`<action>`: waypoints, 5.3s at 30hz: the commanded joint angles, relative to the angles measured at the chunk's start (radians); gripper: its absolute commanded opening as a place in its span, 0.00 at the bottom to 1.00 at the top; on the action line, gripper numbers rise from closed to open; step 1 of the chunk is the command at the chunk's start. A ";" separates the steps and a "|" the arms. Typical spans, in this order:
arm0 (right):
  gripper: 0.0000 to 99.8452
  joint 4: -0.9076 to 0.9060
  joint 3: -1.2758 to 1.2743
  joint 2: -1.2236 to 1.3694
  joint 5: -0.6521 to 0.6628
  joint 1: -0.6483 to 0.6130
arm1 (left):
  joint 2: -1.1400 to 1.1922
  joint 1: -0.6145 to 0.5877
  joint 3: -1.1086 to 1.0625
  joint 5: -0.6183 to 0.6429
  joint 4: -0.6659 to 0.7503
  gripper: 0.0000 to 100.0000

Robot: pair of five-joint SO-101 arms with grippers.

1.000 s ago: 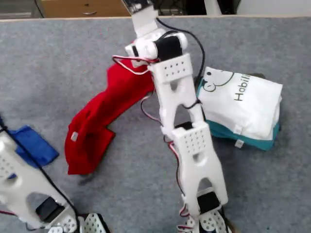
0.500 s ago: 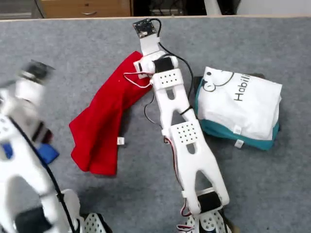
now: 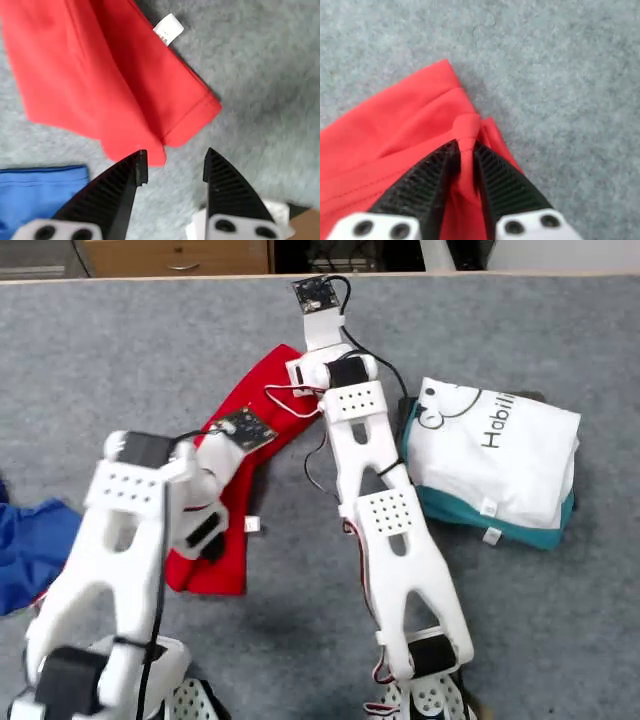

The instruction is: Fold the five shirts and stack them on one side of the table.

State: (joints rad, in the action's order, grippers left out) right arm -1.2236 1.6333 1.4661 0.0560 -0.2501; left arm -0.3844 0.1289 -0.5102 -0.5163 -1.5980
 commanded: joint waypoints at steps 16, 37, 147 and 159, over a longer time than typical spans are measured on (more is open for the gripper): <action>0.02 0.026 0.038 -0.038 -0.009 0.032 | 0.394 0.232 0.015 0.723 0.112 0.21; 0.02 0.025 0.035 -0.038 -0.008 0.031 | 0.483 0.228 -0.128 0.789 0.354 0.16; 0.27 -0.543 -0.203 -0.243 0.216 -0.187 | -0.209 -1.017 -0.208 0.021 0.144 0.03; 0.27 -0.543 -0.581 -0.532 0.189 -0.216 | -0.209 -1.017 -0.208 0.021 0.146 0.03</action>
State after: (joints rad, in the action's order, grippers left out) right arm -1.7576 1.1454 1.0518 0.2509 -0.4342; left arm -0.5777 -0.8807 -0.7204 -0.4918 -1.4584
